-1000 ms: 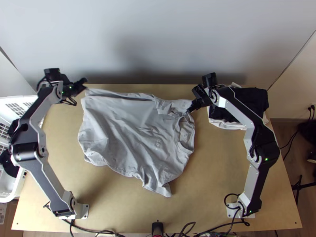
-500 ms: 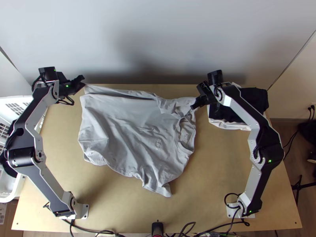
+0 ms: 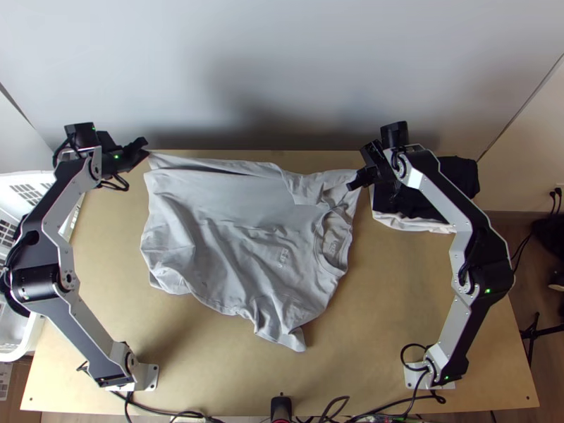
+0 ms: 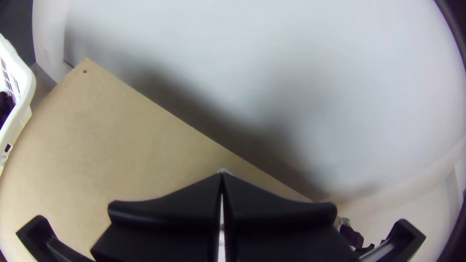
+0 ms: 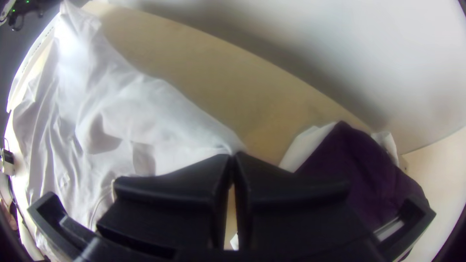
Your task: Fold the t-shirt
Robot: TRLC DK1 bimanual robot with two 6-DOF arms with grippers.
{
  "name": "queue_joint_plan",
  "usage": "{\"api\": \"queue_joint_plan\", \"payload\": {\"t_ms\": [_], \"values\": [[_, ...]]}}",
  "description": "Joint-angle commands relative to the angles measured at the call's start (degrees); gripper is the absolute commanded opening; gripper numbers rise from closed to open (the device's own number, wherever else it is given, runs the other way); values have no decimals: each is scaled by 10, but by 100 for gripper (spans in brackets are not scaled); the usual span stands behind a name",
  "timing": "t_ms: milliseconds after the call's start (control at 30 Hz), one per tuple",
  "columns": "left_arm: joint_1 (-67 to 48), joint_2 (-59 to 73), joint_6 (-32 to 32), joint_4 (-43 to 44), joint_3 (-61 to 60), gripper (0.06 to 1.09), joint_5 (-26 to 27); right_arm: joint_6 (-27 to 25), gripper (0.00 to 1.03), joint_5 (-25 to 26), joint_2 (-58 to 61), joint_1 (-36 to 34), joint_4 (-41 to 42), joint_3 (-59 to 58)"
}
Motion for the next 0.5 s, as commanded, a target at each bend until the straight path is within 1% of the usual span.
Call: {"api": "queue_joint_plan", "payload": {"t_ms": [0, 133, 467], "values": [[6, -2, 5, 7, -10, 9, 4, 1, 3, 1, -10, -2, 1, -2], [6, -13, 5, 9, -12, 9, 14, 1, 3, 1, -23, 7, 1, -5], [3, -67, 5, 53, -55, 9, 43, -4, 3, 1, -64, 16, 0, -13]]}}
